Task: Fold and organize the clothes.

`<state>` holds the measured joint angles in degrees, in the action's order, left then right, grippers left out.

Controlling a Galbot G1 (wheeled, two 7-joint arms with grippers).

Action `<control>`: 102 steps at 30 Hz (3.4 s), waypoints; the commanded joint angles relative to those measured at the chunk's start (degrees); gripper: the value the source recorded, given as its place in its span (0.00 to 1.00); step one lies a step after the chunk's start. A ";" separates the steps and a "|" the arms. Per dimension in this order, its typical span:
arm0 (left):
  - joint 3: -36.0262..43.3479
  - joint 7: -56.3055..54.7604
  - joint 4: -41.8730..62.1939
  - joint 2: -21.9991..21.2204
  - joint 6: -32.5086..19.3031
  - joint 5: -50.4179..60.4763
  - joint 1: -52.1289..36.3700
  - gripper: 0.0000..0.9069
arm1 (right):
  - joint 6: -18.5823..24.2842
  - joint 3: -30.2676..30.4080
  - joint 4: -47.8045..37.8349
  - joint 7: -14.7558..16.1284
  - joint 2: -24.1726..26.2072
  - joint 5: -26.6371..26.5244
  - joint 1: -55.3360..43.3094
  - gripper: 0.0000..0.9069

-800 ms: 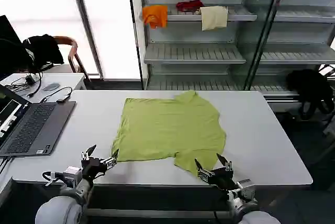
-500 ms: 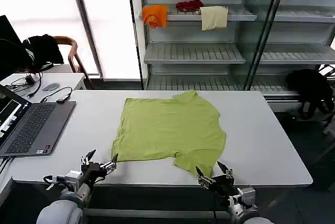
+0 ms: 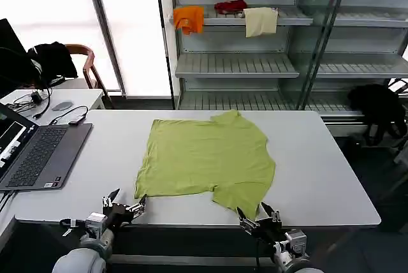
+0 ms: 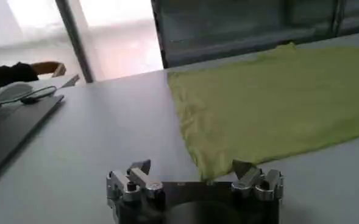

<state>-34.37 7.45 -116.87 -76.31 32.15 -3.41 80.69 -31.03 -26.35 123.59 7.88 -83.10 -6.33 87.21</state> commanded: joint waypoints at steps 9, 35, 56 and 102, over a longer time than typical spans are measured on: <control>0.51 0.29 1.49 -0.34 0.27 -0.18 -0.47 0.01 | 0.15 0.30 -0.92 -0.01 -0.17 0.29 -0.09 0.00; -1.43 4.57 -0.85 1.04 -0.51 -6.98 -1.20 0.00 | -0.18 0.46 1.10 0.11 -1.74 -0.42 -2.41 0.00; -1.56 3.21 6.18 0.72 0.88 -15.77 -14.68 0.01 | -2.14 0.29 -10.62 -2.43 -3.97 -2.25 -23.45 0.00; 1.50 1.23 17.09 0.55 -1.92 -11.59 -22.60 1.00 | -2.08 2.73 -29.00 -1.45 -5.48 5.23 -41.10 1.00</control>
<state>-32.92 8.69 -100.07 -75.55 30.35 -15.18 57.91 -33.12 -23.75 94.58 6.12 -88.99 -1.57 46.14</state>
